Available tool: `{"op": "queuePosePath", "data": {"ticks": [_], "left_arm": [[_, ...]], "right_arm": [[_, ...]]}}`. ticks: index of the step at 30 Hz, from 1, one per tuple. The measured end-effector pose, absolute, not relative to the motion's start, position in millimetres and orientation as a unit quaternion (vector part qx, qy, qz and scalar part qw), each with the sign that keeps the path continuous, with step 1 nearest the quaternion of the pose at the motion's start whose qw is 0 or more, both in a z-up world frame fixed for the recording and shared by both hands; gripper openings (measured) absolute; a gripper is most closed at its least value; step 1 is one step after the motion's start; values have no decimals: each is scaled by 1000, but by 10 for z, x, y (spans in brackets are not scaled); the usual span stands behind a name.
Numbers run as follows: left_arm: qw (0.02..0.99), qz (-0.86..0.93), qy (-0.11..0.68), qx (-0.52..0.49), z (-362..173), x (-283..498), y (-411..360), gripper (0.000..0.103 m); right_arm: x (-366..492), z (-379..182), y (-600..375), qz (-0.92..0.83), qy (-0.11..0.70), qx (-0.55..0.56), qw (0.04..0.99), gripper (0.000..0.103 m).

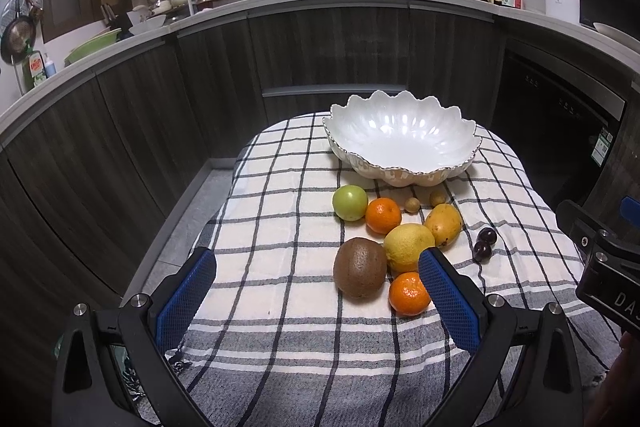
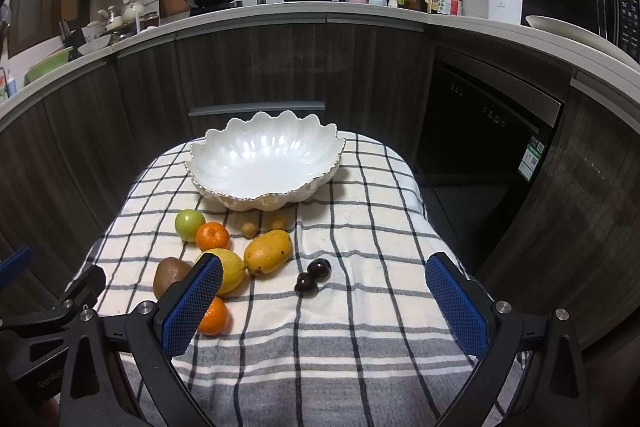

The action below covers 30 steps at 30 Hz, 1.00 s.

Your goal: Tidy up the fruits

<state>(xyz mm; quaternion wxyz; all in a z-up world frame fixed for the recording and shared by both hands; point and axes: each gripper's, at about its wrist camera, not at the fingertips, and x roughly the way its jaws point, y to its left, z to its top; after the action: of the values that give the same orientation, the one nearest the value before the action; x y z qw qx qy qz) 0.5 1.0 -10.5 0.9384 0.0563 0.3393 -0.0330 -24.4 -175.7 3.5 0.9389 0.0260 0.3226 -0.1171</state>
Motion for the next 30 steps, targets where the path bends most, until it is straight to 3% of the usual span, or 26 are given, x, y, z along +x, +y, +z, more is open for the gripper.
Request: {"op": "queuePosePath", "data": {"ticks": [30], "left_arm": [[933, -53, 349, 66, -219, 105, -58, 100]], "right_arm": [[-191, -72, -1771, -120, 329, 27, 936, 103]]}}
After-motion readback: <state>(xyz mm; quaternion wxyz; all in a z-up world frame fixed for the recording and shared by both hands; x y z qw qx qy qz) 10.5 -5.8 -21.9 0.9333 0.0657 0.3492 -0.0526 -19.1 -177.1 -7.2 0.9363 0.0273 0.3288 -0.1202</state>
